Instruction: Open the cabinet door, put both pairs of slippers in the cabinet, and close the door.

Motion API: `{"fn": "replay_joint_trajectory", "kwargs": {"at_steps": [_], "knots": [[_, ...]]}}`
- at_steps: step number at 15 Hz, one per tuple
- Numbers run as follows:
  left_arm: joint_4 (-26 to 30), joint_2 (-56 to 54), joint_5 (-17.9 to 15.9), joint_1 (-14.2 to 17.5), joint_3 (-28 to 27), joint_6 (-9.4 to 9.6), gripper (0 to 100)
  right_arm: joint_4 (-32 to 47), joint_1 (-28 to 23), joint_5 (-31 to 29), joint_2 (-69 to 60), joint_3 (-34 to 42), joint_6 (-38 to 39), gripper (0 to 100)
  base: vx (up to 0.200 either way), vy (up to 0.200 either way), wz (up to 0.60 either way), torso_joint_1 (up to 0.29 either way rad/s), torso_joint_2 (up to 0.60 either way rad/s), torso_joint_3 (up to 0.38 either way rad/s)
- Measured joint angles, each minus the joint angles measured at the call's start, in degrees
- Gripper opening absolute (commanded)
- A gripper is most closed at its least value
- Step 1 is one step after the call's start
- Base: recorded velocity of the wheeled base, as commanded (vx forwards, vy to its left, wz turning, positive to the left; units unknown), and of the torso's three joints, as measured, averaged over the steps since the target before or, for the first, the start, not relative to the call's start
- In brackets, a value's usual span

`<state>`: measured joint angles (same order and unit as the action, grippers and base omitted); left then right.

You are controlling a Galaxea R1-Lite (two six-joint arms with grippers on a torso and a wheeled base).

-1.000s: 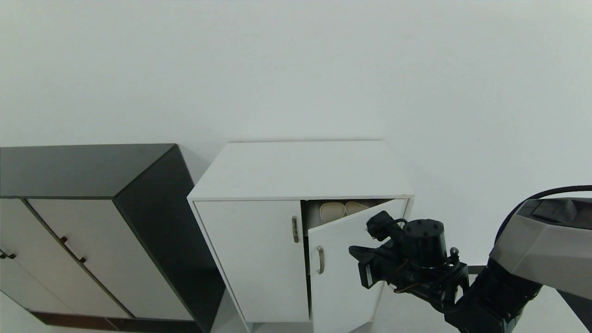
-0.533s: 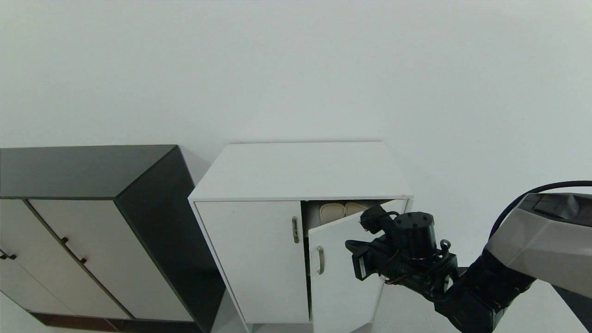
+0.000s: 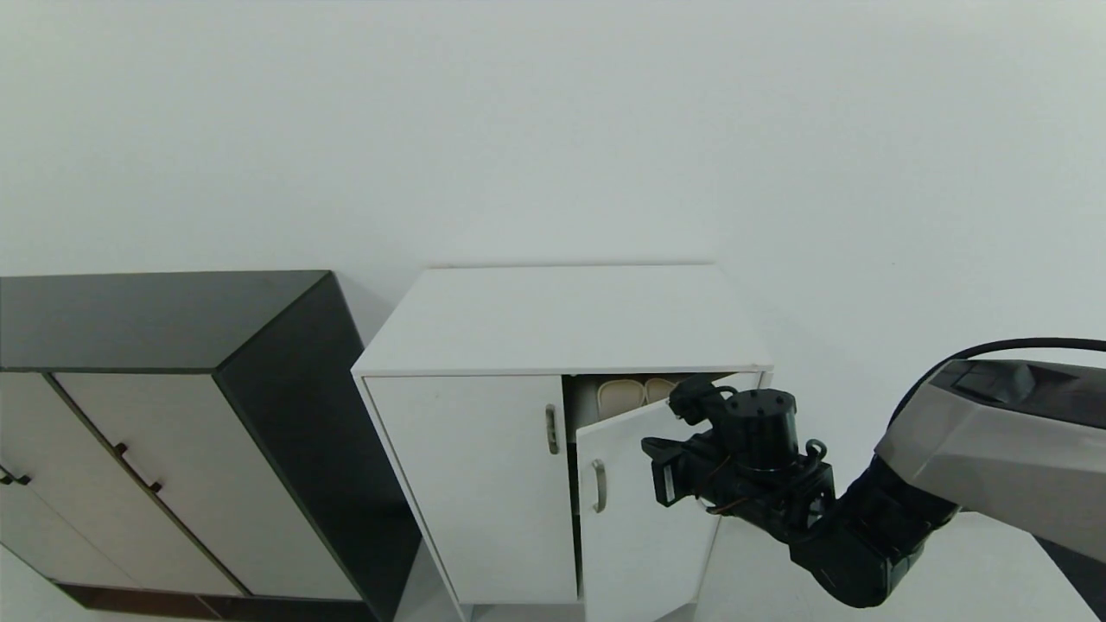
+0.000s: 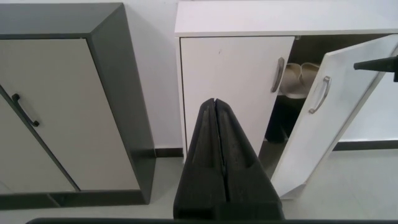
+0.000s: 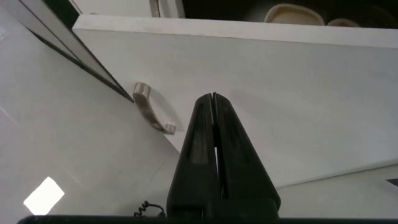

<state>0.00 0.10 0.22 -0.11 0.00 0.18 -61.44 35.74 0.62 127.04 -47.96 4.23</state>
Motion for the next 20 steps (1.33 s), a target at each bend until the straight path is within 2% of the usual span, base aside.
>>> {"fn": "replay_joint_trajectory", "kwargs": {"at_steps": [20], "knots": [[0.00,0.00,0.10,0.00,0.00,0.00,0,0.13,-6.25,0.06,10.34,-13.09,2.15,0,0.000,0.000,0.00,0.000,0.00,0.000]]}}
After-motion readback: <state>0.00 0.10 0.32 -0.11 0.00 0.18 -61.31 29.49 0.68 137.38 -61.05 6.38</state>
